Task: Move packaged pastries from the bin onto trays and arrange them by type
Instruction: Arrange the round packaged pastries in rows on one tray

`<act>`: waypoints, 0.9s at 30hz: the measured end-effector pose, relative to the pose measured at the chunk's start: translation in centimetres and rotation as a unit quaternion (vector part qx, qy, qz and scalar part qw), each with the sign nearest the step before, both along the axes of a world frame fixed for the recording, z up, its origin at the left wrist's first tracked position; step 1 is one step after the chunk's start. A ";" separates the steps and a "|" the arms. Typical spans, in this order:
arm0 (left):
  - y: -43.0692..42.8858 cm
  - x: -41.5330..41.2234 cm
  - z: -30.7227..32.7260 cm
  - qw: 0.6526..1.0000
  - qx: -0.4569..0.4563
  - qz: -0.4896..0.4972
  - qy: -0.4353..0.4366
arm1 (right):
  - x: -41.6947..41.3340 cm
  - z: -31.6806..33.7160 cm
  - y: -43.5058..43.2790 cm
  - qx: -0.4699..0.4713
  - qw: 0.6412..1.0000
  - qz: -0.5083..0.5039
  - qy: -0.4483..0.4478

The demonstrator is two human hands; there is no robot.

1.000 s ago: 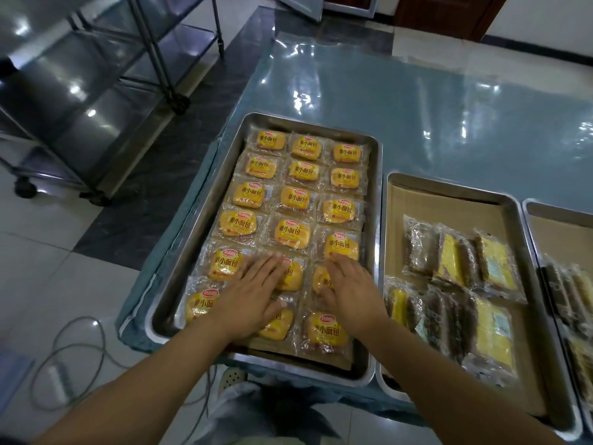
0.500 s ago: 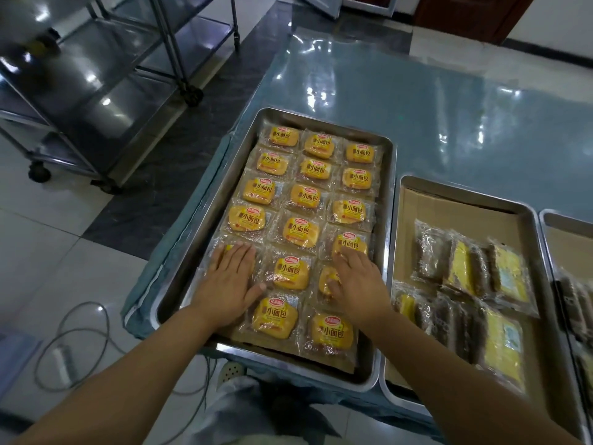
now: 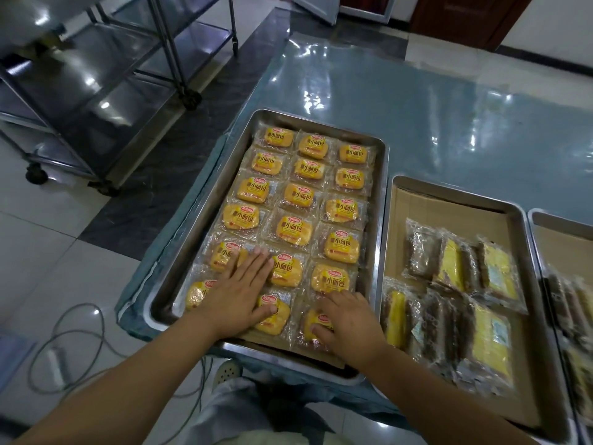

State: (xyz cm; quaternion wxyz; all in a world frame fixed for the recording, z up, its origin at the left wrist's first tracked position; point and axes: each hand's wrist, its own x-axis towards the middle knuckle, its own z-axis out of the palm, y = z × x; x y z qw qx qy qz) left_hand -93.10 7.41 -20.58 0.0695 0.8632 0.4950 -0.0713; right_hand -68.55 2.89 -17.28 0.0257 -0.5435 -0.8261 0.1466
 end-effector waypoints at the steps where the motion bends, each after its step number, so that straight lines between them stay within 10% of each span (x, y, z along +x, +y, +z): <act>1: 0.0 0.0 -0.1 1.000 -0.001 -0.004 0.006 | 0.0 -0.1 0.0 -0.004 1.000 0.002 -0.006; 27: 8.4 4.7 0.4 0.997 -0.038 -0.033 -0.053 | 0.1 -0.4 7.7 -0.031 0.988 -0.143 -0.052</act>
